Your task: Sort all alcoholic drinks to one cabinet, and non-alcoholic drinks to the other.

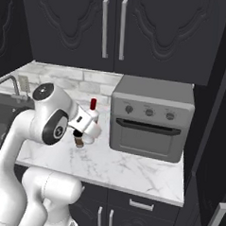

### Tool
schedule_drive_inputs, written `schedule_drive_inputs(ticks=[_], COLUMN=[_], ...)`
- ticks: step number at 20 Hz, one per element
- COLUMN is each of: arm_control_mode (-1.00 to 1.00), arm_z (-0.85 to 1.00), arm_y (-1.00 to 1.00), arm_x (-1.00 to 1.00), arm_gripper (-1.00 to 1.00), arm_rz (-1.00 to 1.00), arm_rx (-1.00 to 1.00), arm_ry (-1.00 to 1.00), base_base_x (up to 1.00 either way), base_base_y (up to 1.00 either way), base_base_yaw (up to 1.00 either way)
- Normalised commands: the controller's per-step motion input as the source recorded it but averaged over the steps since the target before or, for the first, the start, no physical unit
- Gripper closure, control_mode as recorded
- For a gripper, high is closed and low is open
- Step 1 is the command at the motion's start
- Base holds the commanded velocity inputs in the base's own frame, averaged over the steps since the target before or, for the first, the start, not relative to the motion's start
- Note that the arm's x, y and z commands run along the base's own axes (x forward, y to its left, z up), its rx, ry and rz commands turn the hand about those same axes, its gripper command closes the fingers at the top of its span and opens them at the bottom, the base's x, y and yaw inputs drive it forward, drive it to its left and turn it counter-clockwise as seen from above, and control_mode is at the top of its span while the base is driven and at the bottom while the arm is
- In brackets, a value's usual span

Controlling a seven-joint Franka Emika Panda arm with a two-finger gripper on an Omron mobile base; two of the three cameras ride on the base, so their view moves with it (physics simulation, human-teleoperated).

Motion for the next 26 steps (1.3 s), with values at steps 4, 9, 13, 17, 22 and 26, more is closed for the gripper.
schedule_drive_inputs(ticks=[4, 9, 13, 17, 22, 26], arm_control_mode=[-1.00, -1.00, 1.00, 1.00, 1.00, 1.00], arm_z=[0.24, 0.03, 0.03, 0.00, 0.00, 0.00], arm_y=[-0.26, -0.02, 0.01, 0.00, 0.00, 0.00], arm_x=[-0.36, -0.71, -0.25, 0.00, 0.00, 0.00], arm_gripper=[1.00, 1.00, 1.00, 1.00, 1.00, 1.00], arm_rz=[0.35, 0.22, 0.01, 0.00, 0.00, 0.00], arm_rx=[0.00, -0.01, 0.00, 0.00, 0.00, 0.00], arm_ry=[0.00, -0.02, -0.02, 0.00, 0.00, 0.00], base_base_x=[0.00, 0.00, -0.75, -0.99, -0.64, -0.06], base_base_y=[0.00, 0.00, 0.13, 0.51, 0.92, 0.95], base_base_yaw=[0.00, 0.00, 0.00, 0.00, 0.00, 0.00])
